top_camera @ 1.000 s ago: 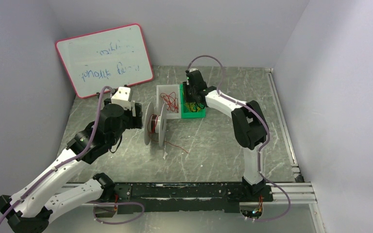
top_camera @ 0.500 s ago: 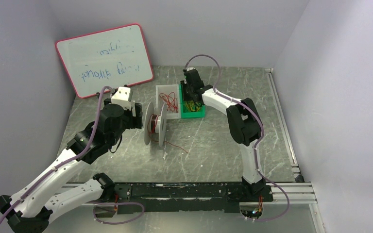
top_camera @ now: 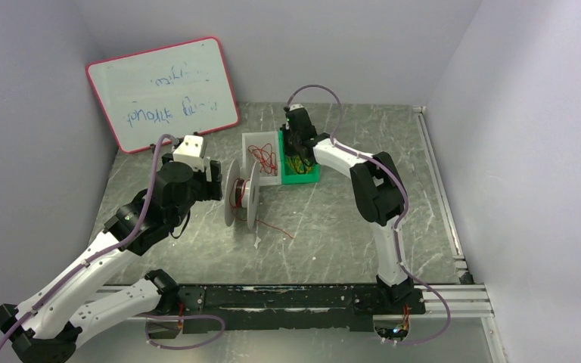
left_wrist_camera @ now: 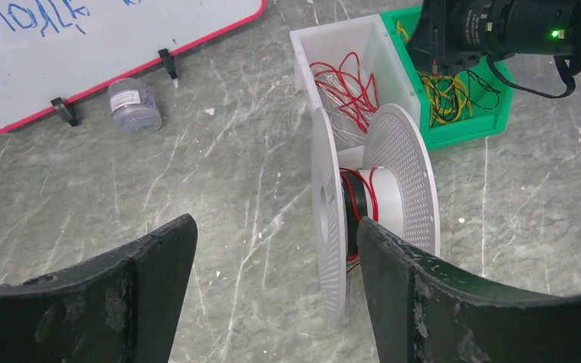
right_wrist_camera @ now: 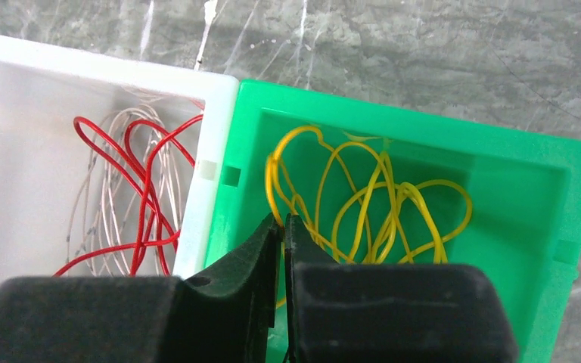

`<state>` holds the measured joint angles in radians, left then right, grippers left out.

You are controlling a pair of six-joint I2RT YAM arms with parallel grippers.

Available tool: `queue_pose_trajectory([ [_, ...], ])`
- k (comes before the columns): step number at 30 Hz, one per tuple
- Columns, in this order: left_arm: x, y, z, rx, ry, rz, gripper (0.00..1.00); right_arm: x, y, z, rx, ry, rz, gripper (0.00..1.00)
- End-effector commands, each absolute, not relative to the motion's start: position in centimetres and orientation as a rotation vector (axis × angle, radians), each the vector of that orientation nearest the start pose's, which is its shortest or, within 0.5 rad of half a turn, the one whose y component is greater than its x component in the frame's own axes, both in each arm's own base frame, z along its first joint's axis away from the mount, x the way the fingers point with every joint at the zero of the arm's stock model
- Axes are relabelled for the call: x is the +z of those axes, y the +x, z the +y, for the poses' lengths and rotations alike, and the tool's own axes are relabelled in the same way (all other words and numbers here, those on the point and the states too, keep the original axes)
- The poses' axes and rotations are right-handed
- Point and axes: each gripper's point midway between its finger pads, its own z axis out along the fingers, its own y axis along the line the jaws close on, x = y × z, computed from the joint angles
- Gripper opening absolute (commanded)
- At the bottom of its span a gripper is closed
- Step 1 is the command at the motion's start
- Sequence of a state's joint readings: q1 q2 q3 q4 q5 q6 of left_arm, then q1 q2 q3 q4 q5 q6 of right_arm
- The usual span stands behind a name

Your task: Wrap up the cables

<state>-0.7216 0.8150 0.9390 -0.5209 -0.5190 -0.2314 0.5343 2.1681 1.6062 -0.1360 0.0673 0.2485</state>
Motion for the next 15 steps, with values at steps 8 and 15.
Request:
queue_pose_trajectory([
  [8,27.5,25.8,-11.8,-0.134,0.117,1.878,0.82,11.4,49.9,27.5,0.305,-0.218,2.119,0.00],
  [15,27.6,25.8,-11.9,-0.137,0.120,1.878,0.82,19.3,48.7,26.3,0.343,-0.173,1.944,0.00],
])
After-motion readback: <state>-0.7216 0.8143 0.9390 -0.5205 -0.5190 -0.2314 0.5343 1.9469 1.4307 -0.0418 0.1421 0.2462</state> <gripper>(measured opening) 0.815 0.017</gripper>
